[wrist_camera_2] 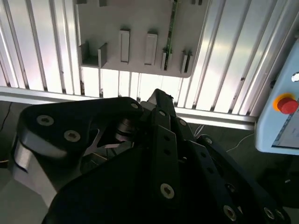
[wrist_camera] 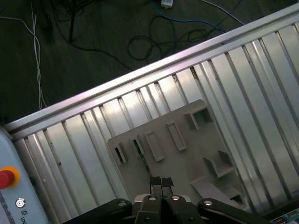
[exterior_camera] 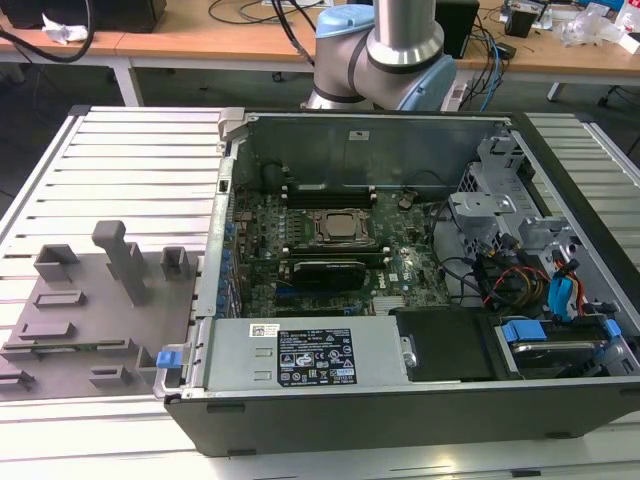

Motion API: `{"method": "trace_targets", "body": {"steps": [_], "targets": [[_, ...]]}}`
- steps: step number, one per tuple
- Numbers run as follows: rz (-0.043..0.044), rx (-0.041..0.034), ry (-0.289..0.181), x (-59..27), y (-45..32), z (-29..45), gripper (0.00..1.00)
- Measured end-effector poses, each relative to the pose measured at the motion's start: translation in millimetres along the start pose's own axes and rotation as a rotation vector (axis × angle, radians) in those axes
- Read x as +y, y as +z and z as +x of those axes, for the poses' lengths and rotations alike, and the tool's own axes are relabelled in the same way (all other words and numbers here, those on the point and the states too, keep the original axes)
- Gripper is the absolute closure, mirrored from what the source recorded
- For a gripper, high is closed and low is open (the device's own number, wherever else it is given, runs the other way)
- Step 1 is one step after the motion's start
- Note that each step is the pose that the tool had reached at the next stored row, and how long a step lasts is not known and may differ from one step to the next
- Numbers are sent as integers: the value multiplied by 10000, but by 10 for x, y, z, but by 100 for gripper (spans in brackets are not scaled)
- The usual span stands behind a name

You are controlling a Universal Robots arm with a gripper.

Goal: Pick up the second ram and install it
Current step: 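Pick up the second ram and move it above second insertion slot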

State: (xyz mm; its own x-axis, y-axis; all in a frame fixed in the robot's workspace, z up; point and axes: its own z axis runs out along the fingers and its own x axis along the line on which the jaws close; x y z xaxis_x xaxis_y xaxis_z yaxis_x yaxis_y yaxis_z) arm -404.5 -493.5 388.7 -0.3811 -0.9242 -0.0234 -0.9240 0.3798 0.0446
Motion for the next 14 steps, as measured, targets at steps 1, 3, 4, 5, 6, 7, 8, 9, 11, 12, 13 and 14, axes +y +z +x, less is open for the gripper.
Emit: {"method": "trace_targets", "body": {"steps": [1,3,4,5,6,7,8,9,11,12,13,14], "targets": [[-2,4,-92,0,0,0,89],[-8,14,-306,0,0,0,89],[-12,23,-514,0,0,0,89],[-17,31,-699,0,0,0,89],[-19,37,-822,0,0,0,89],[-21,39,-878,0,0,0,89],[-24,47,-1038,0,0,0,89],[-26,50,-1136,0,0,0,89],[-32,61,-1351,0,0,0,89],[-37,71,-1574,0,0,0,89],[-39,74,-1645,0,0,0,89],[-41,78,-1745,0,0,0,89]]}}
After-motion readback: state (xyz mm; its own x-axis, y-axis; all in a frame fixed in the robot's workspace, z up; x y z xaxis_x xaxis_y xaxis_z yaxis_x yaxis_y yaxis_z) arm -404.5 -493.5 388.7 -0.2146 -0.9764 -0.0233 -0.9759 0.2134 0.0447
